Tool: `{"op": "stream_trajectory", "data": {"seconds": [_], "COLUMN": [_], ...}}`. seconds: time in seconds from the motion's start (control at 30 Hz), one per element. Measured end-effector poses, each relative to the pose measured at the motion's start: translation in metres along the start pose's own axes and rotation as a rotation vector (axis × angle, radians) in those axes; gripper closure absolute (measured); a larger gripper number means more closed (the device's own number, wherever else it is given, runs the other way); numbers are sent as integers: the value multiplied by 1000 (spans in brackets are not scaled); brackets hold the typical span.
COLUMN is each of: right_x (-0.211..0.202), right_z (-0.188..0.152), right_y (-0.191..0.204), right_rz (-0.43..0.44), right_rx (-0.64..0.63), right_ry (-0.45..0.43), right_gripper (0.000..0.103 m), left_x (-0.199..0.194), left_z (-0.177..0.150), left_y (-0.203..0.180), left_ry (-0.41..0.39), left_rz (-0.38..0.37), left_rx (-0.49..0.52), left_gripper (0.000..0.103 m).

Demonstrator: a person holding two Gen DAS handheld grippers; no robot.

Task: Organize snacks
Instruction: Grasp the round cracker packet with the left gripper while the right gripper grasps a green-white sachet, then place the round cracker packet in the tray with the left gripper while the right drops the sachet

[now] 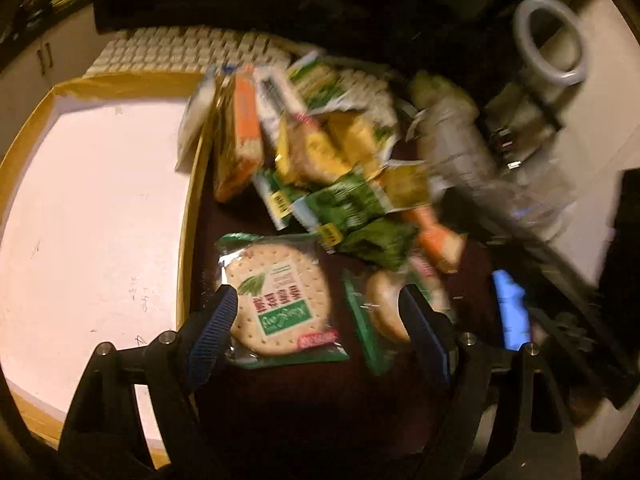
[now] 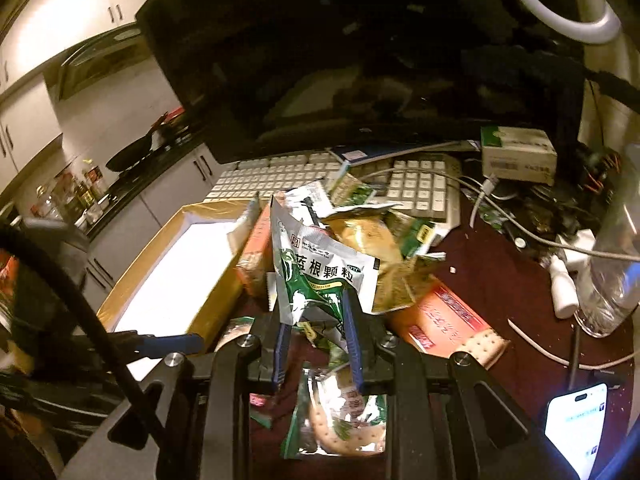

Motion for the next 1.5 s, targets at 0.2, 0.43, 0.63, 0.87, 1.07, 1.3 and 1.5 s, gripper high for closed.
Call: {"op": "stream_trajectory", "data": {"seconds": [0.2,0.43,0.63,0.87,1.07,1.3,1.5], "right_x": [0,-1,-3,-5,-11,-9,1], "right_z": [-4,-10,-11,-12,-6,-2,2], "right_y": [-1,-1,0,11,11,38,88], "right_rz": [32,44,42,44,43,127,253], "right_rx": [13,18,16,-8,-3,-11,-62], "right_ry": [0,6,12,12,-18,-25,-29], "right_gripper": [79,79,79,79,79,79,79], "left_x": [32,39,40,37,8,-68,-116], "left_z": [-6,-7,-20,-32,-26,-12,-14], "left_y": [2,10,-3,-10,-15,19,96], "left_ry": [94,93,53,29,-16,-137,-215], "left_rz": [186,233,277,269,67,7,158], "left_rx": [119,133,217,275,120,-15,-154], "left_gripper": [21,26,25,26,26,26,26]}}
Point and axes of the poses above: each gripper's, at about its wrist camera, not at the fingertips, and x roughly the way its jaws point, y to its left, z to its top, the point moved 5 cm from there along x, roughly the way its jaws point, and after that the axes turned 15 degrees about -y, right-handed, at the moved point
